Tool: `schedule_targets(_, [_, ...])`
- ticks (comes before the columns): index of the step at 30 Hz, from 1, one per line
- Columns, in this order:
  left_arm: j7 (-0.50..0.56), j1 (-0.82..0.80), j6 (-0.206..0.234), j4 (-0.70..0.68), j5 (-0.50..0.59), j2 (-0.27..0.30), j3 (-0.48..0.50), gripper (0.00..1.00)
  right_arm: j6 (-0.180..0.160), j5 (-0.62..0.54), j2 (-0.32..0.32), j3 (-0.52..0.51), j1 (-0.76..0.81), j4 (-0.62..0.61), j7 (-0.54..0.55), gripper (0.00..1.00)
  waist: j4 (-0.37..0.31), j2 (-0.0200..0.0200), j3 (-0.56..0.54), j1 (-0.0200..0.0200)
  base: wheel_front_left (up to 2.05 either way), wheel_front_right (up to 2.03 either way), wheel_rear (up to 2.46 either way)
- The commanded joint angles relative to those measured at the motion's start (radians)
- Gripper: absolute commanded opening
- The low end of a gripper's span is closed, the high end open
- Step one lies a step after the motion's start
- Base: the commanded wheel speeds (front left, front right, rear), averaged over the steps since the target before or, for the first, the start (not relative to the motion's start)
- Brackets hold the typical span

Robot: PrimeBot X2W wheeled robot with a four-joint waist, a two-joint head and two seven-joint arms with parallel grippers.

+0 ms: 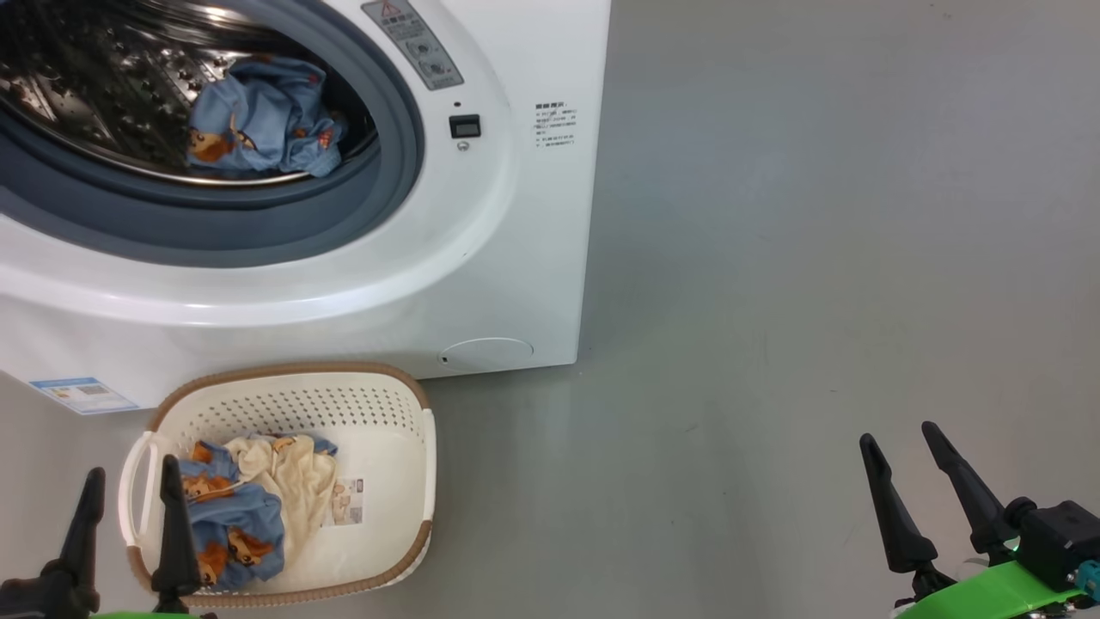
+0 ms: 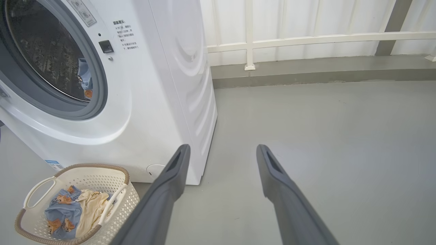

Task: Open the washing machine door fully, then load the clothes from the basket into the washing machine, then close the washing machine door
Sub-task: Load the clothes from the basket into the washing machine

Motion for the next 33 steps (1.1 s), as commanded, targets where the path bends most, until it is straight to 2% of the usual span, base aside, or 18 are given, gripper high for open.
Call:
schedule_targets(1, [-0.005, 0.002, -0.003, -0.018, 0.003, 0.015, 0.029, 1.00, 0.001, 0.003, -0.010, 0.025, -0.003, -0.021, -0.005, 1.00, -0.001, 0.0000, -0.001, 0.0000, 0.00, 0.00, 0.00])
schedule_targets(7, [-0.005, 0.006, -0.003, 0.051, 0.001, 0.003, 0.010, 1.00, 0.001, 0.003, 0.002, 0.046, -0.025, -0.018, -0.005, 1.00, -0.003, 0.0000, 0.017, 0.0000, 0.00, 0.00, 0.00])
schedule_targets(16, [-0.005, -0.092, -0.003, 0.270, 0.002, 0.002, -0.026, 1.00, 0.001, 0.002, 0.023, 0.071, -0.077, -0.020, -0.005, 1.00, -0.005, 0.0000, 0.088, 0.0000, 0.00, 0.00, 0.00])
schedule_targets(33, [-0.005, -0.469, 0.000, 0.735, 0.036, 0.094, -0.093, 1.00, 0.001, -0.007, 0.051, 0.109, -0.216, -0.039, -0.005, 1.00, -0.027, 0.0000, 0.312, 0.0000, 0.00, 0.00, 0.00])
